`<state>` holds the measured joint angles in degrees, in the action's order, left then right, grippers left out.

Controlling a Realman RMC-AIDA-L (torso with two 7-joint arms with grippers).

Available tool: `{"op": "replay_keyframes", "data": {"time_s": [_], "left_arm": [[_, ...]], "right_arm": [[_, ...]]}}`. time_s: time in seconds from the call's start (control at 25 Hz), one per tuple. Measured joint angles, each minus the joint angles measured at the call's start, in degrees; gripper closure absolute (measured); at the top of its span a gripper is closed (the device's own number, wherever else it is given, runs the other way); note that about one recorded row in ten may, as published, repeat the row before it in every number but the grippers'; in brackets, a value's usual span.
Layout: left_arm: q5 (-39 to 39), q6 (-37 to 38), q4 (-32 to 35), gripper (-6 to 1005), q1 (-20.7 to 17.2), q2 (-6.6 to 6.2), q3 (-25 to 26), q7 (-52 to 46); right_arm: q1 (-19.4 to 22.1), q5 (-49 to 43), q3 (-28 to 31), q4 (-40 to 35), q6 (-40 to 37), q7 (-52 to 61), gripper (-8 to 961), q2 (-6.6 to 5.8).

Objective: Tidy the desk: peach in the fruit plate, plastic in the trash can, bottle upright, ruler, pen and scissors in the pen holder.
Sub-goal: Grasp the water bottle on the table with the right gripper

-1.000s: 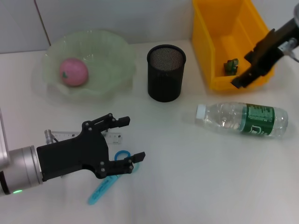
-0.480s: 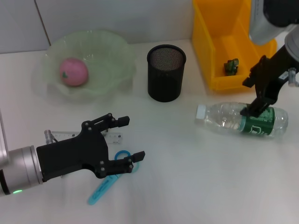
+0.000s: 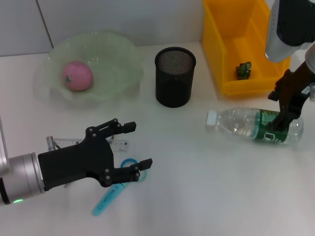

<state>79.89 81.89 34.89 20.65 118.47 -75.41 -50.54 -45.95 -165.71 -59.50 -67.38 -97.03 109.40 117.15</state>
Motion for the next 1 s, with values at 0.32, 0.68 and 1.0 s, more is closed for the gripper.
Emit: {"op": "replay_keyframes", "data": {"time_s": [0.32,0.68,1.0], "left_arm": [[0.2,-0.1,0.0,162,0.3,0.0,0.0,0.0],[0.3,-0.1,0.0,163,0.4,-0.07,-0.3,0.0],[0.3,-0.1,0.0,163,0.3,-0.09,-0.3,0.0]], "right_arm": [[-0.3,-0.6,-0.1,6.7,6.4,0.1,129,0.16],[-2.6,-0.8,-0.5,13.2,10.9,2.2,129,0.37],[-3.0,-1.1,-0.7,15.0,11.6,2.8,129,0.37]]}}
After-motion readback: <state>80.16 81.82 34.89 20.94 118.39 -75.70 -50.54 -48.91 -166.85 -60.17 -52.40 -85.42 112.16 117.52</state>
